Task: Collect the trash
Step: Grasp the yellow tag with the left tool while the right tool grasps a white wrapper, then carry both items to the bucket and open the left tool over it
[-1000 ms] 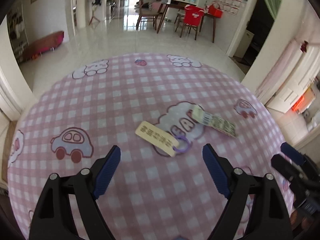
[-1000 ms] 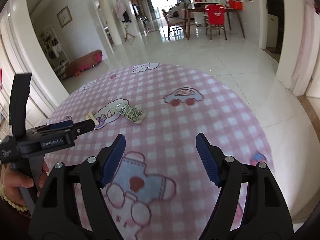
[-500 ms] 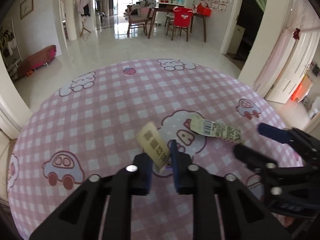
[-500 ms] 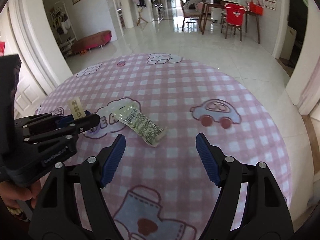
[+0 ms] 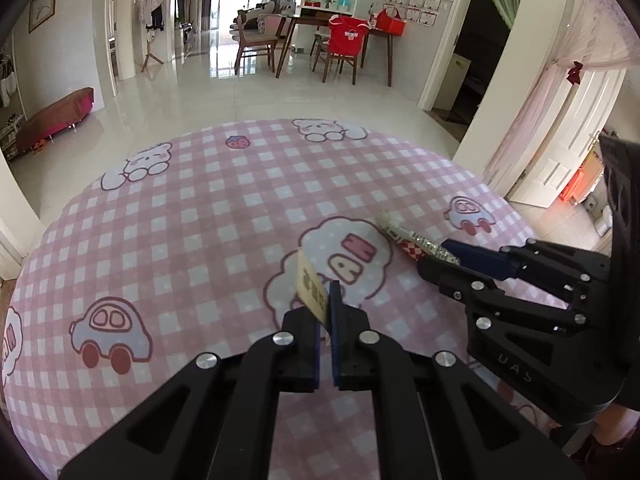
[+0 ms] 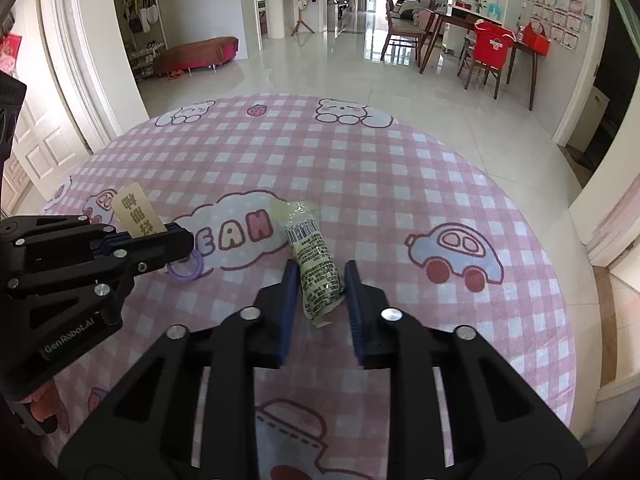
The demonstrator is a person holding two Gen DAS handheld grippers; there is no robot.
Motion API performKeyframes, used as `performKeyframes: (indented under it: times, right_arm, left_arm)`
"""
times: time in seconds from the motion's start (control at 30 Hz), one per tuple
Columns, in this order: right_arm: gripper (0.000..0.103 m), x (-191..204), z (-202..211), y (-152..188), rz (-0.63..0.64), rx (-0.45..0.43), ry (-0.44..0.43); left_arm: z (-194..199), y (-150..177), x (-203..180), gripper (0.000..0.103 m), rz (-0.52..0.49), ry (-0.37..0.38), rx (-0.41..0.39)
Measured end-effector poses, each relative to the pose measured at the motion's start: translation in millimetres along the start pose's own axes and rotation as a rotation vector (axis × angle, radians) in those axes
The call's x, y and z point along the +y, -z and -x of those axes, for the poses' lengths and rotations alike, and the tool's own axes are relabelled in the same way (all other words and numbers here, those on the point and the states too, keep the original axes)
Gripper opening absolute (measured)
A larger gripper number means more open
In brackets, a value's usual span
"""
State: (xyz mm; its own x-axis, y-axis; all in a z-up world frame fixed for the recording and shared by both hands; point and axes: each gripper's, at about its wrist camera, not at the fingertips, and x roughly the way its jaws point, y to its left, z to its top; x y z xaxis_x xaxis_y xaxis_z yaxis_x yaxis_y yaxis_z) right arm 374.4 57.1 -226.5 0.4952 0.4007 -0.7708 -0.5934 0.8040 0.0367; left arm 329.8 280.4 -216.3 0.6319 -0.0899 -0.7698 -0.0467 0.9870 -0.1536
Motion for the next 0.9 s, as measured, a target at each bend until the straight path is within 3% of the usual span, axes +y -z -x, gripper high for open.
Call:
performKeyframes:
  times: [0.47, 0.9]
  right_arm:
    - [0.015, -18.6, 79.7, 33.5, -0.167, -0.151, -0.114]
    - [0.016, -29.4, 179.6, 94.1, -0.248, -0.298, -0.153]
  left_arm:
    - [57.1, 13.5, -39.7, 0.004, -0.030, 0.065, -0.066]
    - [123.7, 49.5, -100.7, 0.004, -0.098, 0.109, -0.114]
